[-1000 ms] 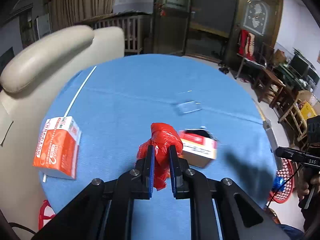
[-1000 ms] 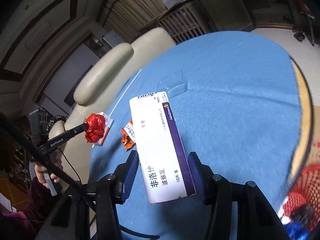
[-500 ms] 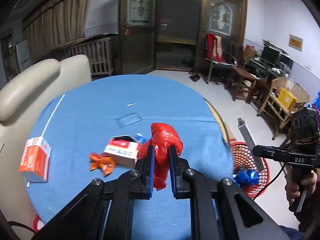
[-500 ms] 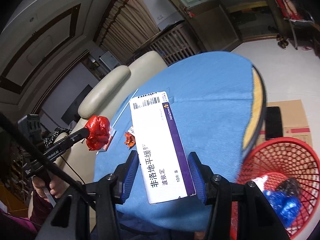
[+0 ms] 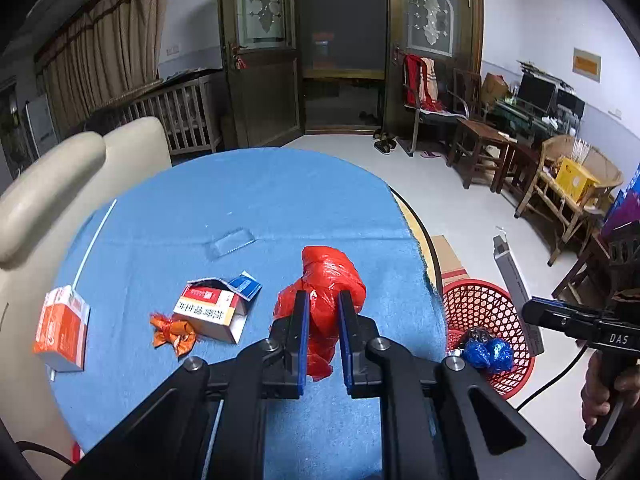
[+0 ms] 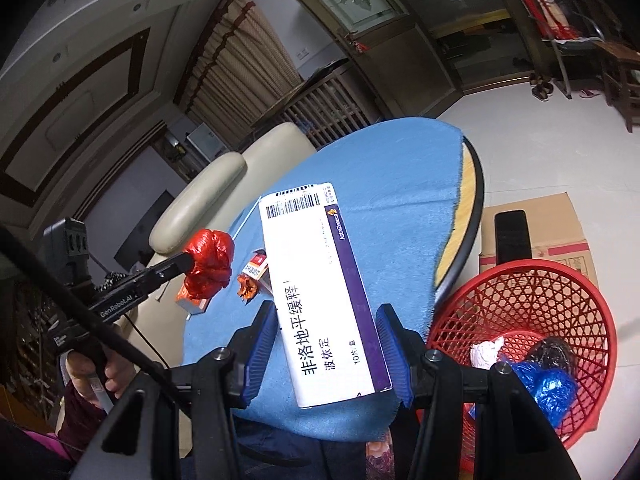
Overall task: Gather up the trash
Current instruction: 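Carry the red bag and white medicine box over the red basket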
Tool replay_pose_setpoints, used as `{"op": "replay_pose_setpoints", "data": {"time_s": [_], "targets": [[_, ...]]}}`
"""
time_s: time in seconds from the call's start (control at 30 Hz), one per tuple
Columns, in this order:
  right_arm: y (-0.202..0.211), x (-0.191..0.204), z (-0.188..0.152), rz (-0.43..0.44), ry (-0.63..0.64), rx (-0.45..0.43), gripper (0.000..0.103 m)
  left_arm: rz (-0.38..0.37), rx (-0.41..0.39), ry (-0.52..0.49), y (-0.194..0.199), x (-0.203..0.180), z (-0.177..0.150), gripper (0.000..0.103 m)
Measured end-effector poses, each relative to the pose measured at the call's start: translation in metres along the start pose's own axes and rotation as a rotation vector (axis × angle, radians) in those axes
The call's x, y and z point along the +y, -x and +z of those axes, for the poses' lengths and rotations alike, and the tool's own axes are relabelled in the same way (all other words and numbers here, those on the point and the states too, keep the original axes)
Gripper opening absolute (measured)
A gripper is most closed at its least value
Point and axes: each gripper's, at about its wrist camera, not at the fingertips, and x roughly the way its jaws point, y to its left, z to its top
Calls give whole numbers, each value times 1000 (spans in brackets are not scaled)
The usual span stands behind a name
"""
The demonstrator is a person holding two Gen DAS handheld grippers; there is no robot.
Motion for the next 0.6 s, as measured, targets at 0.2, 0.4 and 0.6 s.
{"op": "replay_pose_setpoints", "data": {"time_s": [0.2,0.4,0.6], "targets": [[11,-9,1,4,-25,-20,54,23,-5,-63,-2,-24,6,14],[22,-21,-1,6,-52,-34,54,25,5,-104,-9,-42,8,14],[31,-31,-2,7,-75,-48,54,19,11,-140,-14,-64,13,14]]}}
